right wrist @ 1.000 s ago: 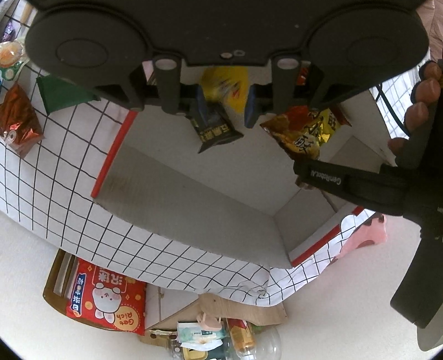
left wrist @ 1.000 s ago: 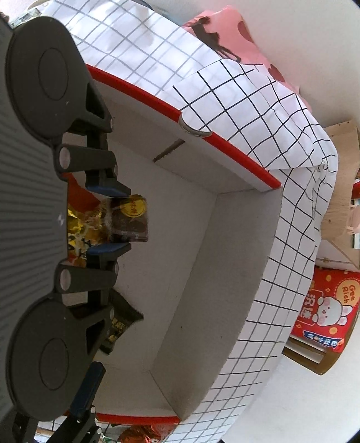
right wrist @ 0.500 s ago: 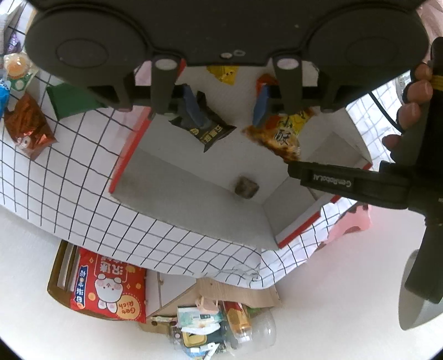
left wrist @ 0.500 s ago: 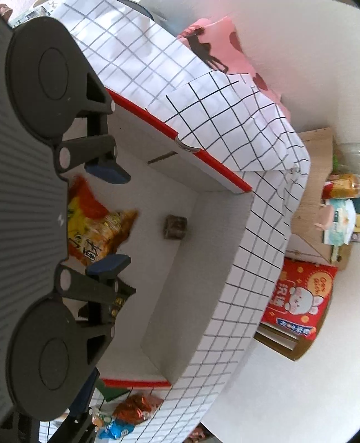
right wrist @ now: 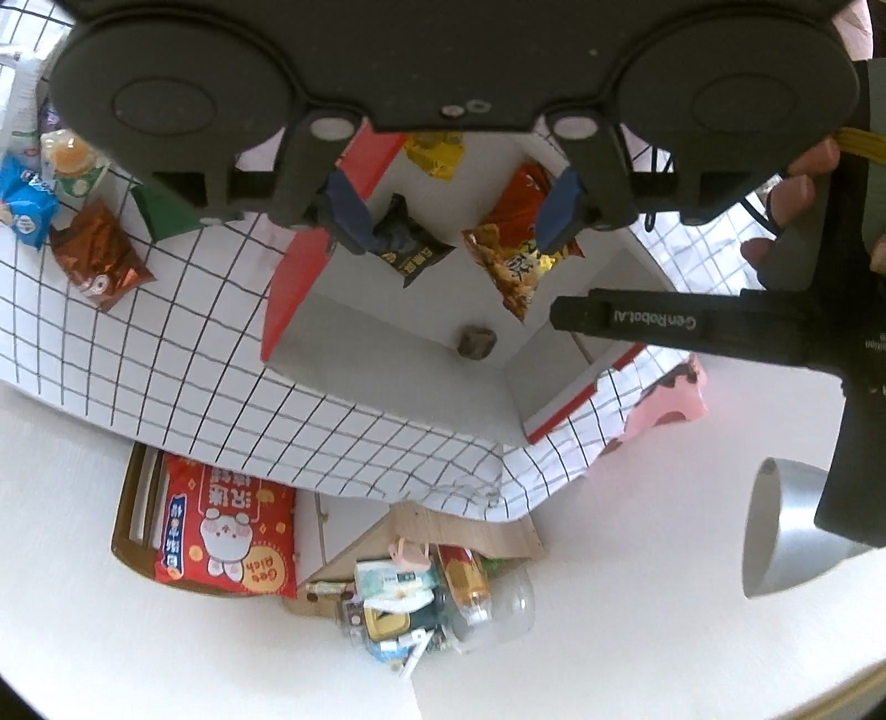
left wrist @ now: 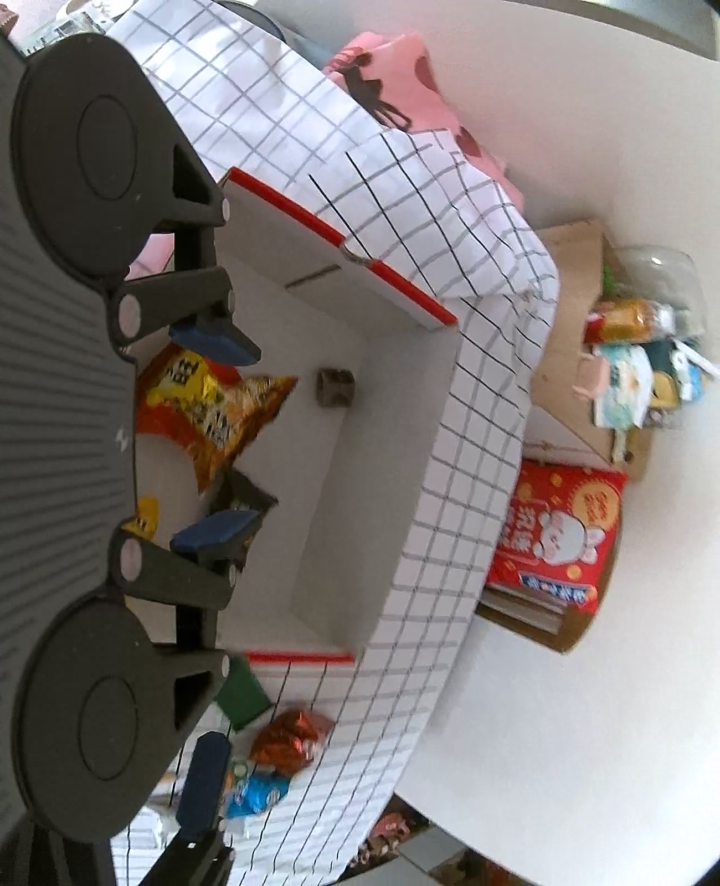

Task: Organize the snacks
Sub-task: 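Move both tools back from the box toward the remaining snacks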

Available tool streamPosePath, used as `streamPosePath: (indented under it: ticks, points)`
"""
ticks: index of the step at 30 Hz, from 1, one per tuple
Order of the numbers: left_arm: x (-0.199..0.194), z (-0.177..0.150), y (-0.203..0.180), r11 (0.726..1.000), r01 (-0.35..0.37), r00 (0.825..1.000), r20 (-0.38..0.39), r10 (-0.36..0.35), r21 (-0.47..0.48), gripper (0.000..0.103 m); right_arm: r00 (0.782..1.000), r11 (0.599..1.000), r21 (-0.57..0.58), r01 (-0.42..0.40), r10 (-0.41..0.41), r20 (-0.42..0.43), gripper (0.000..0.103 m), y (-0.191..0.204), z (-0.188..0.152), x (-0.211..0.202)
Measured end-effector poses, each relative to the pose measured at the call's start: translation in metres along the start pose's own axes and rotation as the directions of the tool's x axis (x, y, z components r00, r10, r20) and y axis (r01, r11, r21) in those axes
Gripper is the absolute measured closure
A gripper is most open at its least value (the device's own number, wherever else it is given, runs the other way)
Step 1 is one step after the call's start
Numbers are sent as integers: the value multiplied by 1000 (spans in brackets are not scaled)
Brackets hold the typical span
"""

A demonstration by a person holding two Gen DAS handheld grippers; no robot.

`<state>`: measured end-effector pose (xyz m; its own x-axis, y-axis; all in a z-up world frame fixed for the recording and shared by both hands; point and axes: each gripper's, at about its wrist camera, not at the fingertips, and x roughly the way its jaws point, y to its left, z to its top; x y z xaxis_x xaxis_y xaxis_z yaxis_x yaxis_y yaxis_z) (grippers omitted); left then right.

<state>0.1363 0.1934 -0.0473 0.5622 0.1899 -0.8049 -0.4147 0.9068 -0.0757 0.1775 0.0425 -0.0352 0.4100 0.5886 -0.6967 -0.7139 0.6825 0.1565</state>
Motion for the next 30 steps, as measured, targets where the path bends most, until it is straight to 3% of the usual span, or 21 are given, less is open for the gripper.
streamPosePath:
  ticks: [17,21,30]
  points:
    - [-40,-34,-80,987,104,990,79,-114,124,35,994,996,84,36,-44,97,13,-52,-39,-80]
    - [-41,-42,-100,979,142,985,74,-154,147,27,989,991,112,72,-86,120,6,-72,-54,-95]
    - [-23,-55,-143,964,222,974,10,-226,148,27,971,973,140,183,-201,129,1,-125,-98,-122]
